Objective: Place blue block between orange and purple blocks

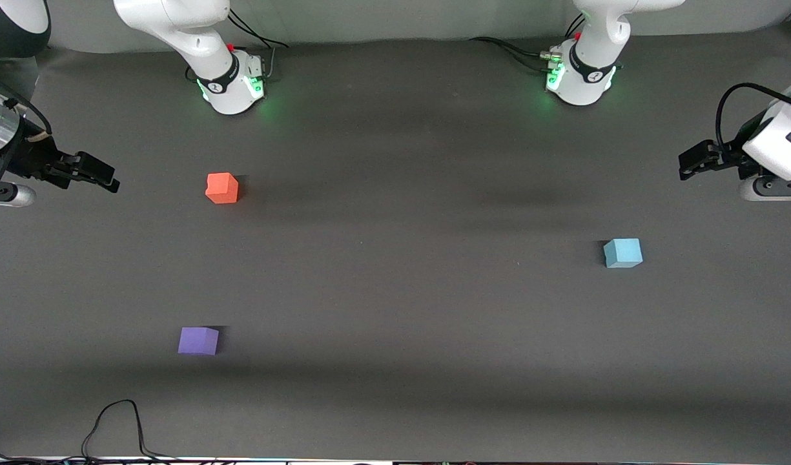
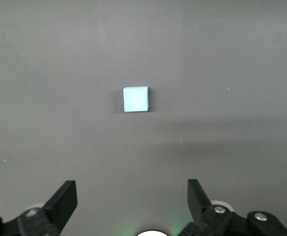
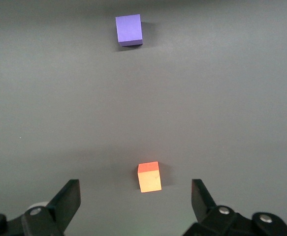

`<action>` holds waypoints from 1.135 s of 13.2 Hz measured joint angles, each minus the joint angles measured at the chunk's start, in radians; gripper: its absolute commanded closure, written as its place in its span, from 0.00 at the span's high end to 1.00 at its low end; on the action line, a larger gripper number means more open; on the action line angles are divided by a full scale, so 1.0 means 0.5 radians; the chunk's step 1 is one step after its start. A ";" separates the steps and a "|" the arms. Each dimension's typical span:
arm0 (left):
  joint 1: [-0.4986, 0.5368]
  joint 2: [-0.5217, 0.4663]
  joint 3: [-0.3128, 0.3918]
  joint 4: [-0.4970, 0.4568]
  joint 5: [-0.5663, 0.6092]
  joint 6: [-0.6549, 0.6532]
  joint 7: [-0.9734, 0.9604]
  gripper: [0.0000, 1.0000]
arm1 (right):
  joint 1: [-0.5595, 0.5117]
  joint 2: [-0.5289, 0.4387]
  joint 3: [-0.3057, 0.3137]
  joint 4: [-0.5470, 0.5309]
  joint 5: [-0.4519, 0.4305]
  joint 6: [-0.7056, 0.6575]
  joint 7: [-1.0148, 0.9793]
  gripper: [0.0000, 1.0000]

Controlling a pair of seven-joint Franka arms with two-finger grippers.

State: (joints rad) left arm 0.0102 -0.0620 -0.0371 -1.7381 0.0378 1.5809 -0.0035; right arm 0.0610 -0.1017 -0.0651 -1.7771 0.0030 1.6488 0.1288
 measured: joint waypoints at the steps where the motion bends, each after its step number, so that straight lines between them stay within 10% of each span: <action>1: 0.000 0.000 0.000 0.000 0.000 0.000 0.000 1.00 | 0.000 0.000 0.000 0.000 0.000 0.000 0.000 1.00; 15: 0.031 0.004 0.004 0.020 -0.001 -0.008 0.000 1.00 | 0.008 0.013 0.019 -0.007 0.000 0.000 0.000 1.00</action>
State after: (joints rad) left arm 0.0260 -0.0600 -0.0351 -1.7278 0.0373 1.5768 -0.0033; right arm 0.0648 -0.0952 -0.0556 -1.7806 0.0031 1.6491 0.1287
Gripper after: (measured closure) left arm 0.000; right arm 0.000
